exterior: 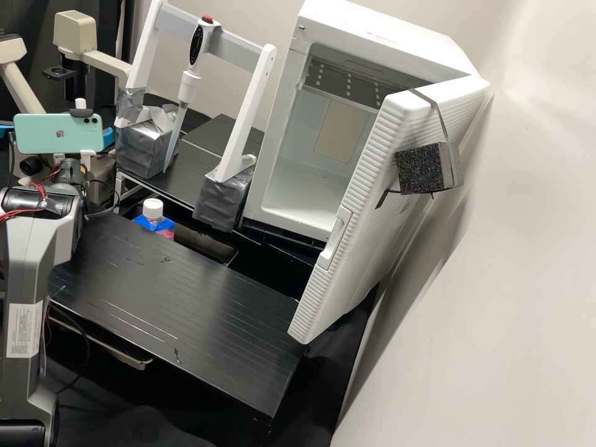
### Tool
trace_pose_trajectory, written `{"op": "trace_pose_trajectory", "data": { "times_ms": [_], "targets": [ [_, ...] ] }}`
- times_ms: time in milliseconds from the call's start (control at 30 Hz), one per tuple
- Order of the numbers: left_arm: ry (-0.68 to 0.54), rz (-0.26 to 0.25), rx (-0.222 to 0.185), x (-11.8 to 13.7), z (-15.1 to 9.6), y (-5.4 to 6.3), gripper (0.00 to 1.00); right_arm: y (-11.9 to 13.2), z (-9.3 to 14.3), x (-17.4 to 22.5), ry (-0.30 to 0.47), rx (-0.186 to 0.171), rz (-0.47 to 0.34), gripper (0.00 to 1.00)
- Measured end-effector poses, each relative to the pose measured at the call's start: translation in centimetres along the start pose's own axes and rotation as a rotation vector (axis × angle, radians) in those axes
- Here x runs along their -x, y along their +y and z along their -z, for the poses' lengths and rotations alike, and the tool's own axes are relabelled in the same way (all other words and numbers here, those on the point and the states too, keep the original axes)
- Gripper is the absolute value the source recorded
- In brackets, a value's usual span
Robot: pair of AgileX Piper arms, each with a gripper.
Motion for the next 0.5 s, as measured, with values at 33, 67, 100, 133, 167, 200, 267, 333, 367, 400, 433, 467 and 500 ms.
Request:
{"op": "trace_pose_trajectory", "data": {
  "times_ms": [33,67,100,133,167,200,267,333,367,400,433,467,500],
  "targets": [
    [0.000,0.000,0.000,0.0,0.0,0.0,1.00,0.0,0.0,0.7,0.010,0.007,0.001,1.00],
    [0.000,0.000,0.000,0.0,0.0,0.0,1.00,0.2,0.2,1.4,0.024,0.012,-0.007,1.00],
    [0.000,0.000,0.000,0.0,0.0,0.0,1.00,0.4,0.4,2.1,0.041,0.017,-0.017,1.00],
    [0.000,0.000,0.000,0.0,0.0,0.0,1.00,0.6,0.5,2.9,0.054,0.023,-0.023,1.00],
    [0.000,0.000,0.000,0.0,0.0,0.0,1.00,1.0,0.7,3.6,0.065,0.025,-0.035,1.00],
    [0.000,0.000,0.000,0.0,0.0,0.0,1.00,1.3,0.7,4.3,0.069,0.024,-0.047,1.00],
    [0.000,0.000,0.000,0.0,0.0,0.0,1.00,1.5,0.6,6.0,0.074,0.019,-0.062,1.00],
    [0.000,0.000,0.000,0.0,0.0,0.0,1.00,2.0,0.7,7.9,0.086,0.018,-0.088,1.00],
    [0.000,0.000,0.000,0.0,0.0,0.0,1.00,2.2,0.7,8.9,0.088,0.016,-0.098,1.00],
    [0.000,0.000,0.000,0.0,0.0,0.0,1.00,2.1,0.5,9.9,0.084,0.013,-0.102,1.00],
    [0.000,0.000,0.000,0.0,0.0,0.0,1.00,2.2,0.5,11.0,0.087,0.011,-0.115,1.00],
    [0.000,0.000,0.000,0.0,0.0,0.0,1.00,2.3,0.5,11.9,0.090,0.011,-0.126,1.00],
    [0.000,0.000,0.000,0.0,0.0,0.0,1.00,2.4,0.4,13.1,0.093,0.014,-0.144,1.00]
  ]
}}
